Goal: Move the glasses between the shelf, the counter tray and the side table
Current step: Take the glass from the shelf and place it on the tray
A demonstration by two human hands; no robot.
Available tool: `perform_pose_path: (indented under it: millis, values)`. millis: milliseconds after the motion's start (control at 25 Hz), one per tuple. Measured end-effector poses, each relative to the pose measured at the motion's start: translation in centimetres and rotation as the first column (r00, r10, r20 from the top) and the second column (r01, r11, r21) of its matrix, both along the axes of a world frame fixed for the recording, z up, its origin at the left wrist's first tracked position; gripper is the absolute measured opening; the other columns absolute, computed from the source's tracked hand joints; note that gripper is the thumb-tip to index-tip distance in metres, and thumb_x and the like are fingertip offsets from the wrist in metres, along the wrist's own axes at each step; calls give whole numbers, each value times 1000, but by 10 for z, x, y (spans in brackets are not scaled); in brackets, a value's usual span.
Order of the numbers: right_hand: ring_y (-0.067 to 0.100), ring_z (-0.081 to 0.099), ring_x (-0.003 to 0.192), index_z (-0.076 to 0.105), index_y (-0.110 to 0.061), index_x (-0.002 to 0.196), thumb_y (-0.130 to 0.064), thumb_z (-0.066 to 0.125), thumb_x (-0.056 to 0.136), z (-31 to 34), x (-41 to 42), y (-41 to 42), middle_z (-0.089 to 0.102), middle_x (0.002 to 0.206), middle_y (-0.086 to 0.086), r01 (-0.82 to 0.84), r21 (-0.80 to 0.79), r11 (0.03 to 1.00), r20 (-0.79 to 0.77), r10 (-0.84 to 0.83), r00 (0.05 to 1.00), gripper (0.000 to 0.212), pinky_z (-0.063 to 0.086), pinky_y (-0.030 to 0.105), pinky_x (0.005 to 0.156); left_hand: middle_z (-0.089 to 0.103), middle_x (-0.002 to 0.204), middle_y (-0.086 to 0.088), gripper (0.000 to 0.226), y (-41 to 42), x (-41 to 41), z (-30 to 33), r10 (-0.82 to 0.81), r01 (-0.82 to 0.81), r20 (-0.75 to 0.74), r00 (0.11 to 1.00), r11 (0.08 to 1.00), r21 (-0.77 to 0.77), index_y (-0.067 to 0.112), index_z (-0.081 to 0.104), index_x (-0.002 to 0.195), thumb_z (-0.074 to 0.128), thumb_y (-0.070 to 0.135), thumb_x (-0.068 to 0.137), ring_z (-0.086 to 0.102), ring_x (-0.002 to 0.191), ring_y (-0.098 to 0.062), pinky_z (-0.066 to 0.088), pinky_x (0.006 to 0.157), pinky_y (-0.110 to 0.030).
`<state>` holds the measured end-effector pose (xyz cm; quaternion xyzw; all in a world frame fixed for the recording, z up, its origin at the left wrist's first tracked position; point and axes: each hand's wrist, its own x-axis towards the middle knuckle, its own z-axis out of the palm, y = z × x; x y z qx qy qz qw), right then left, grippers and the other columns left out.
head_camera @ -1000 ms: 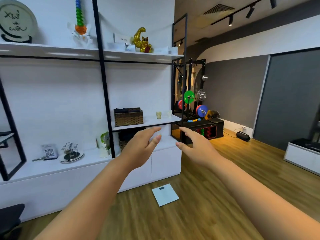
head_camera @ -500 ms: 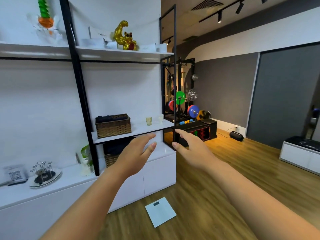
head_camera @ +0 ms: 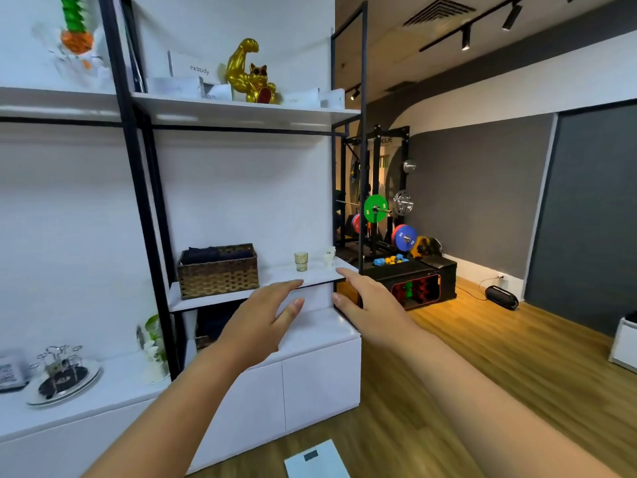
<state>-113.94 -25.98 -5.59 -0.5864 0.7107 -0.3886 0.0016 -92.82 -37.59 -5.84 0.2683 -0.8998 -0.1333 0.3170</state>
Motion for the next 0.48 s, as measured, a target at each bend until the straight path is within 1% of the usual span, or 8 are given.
perform_pose_path:
  millis: [80,160,280,400,480]
  values:
    - [17,36,147,32,-39,159,-52,53,103,4,-31,-25,45,158,-5,-21,10,1000,-13,21,1000,61,34,36,115,47,155,15,47,-21,-29,5,20,-19,-18,1000,1000,10,36,45,153,41,48,107,36,145,-6,28,110,-21]
    - [18,37,146,32,-40,159,-51,55,102,6,-69,-53,46,157,-4,-38,15,999,-15,39,999,62,35,37,115,47,156,13,48,-44,-64,6,38,-38,-24,999,999,13,36,45,153,41,48,107,36,145,-7,28,112,-23]
    - [20,39,145,34,-39,158,-51,55,102,5,-123,-96,48,156,-2,-51,8,999,-13,51,999,62,36,39,116,46,156,14,49,-75,-109,3,50,-50,-22,998,998,31,36,44,154,40,50,106,35,146,-7,29,117,-27]
    - [19,37,146,34,-41,158,-52,55,102,0,-157,-131,47,157,-3,-72,13,997,18,72,997,61,34,40,118,47,156,14,51,-112,-137,-1,83,-83,-6,996,996,43,40,43,153,38,56,105,39,144,-10,34,117,-33]
    - [19,37,147,34,-41,158,-52,55,102,-8,-177,-155,45,158,-5,-101,17,995,28,101,995,61,34,41,119,47,155,14,52,-140,-153,-3,108,-106,-26,994,992,75,43,42,153,37,59,104,41,143,-10,36,118,-38]
